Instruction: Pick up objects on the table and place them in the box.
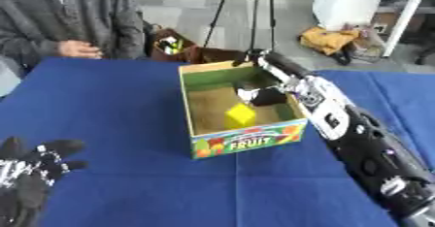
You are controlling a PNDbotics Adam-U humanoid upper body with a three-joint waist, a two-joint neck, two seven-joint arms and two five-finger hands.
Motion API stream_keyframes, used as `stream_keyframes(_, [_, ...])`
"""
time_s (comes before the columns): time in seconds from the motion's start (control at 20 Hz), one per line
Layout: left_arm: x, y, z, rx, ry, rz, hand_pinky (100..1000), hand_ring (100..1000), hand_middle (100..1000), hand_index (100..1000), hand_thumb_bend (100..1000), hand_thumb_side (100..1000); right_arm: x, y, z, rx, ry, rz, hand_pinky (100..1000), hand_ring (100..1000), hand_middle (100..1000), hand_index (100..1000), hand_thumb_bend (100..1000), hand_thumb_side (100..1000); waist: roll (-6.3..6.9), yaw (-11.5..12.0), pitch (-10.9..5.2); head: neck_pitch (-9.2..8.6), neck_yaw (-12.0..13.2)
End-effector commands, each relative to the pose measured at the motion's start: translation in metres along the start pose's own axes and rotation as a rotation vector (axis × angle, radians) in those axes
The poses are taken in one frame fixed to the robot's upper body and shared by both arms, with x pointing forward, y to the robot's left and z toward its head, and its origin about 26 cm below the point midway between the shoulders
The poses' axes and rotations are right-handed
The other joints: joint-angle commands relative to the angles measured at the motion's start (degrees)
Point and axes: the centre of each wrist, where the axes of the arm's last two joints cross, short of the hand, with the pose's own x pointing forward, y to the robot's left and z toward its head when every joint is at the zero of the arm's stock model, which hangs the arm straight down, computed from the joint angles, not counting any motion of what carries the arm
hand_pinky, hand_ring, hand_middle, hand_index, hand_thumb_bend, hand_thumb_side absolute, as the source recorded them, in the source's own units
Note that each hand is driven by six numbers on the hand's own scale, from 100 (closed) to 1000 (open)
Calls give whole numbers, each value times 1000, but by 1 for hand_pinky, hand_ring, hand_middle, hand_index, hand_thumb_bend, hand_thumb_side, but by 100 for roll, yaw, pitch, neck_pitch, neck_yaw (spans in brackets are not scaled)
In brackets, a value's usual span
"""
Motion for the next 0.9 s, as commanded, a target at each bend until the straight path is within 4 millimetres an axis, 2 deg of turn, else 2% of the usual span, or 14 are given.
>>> stream_keyframes(0.05, [7,14,3,29,-7,-47,715,825,688,723,525,1000,22,-47,13,-117,-92,-42,770,849,807,835,100,424,17,-145,-141,47,288])
stream_keyframes(0.2, [8,22,7,67,-7,-65,715,827,689,723,525,1000,37,-58,41,-194,-131,-189,735,837,792,838,100,454,28,-507,-155,9,629])
stream_keyframes(0.35, [11,30,9,109,-16,-83,715,830,692,722,525,1000,50,-58,72,-267,-142,-359,717,831,784,841,100,511,54,-825,-132,-50,885])
stream_keyframes(0.6, [12,37,12,163,-21,-100,715,833,694,722,522,1000,57,-37,109,-365,-86,-547,696,819,771,840,100,587,115,-1223,-135,-71,1127])
stream_keyframes(0.65, [13,38,12,167,-23,-102,715,835,696,723,521,1000,56,-31,114,-377,-65,-575,682,810,762,836,100,670,142,-1286,-127,-73,1170])
stream_keyframes(0.7, [12,38,12,171,-23,-105,715,836,696,723,520,1000,54,-23,121,-395,-38,-612,679,808,761,836,100,679,174,-1359,-120,-69,1220])
stream_keyframes(0.8, [11,39,14,181,-16,-106,715,839,700,723,518,1000,51,-8,133,-432,12,-684,636,791,750,829,100,775,235,-1488,-114,-60,1306])
stream_keyframes(0.9, [9,39,16,193,-14,-105,715,841,702,722,516,1000,48,5,145,-468,62,-747,607,782,743,825,100,835,286,-1558,-100,-47,1347])
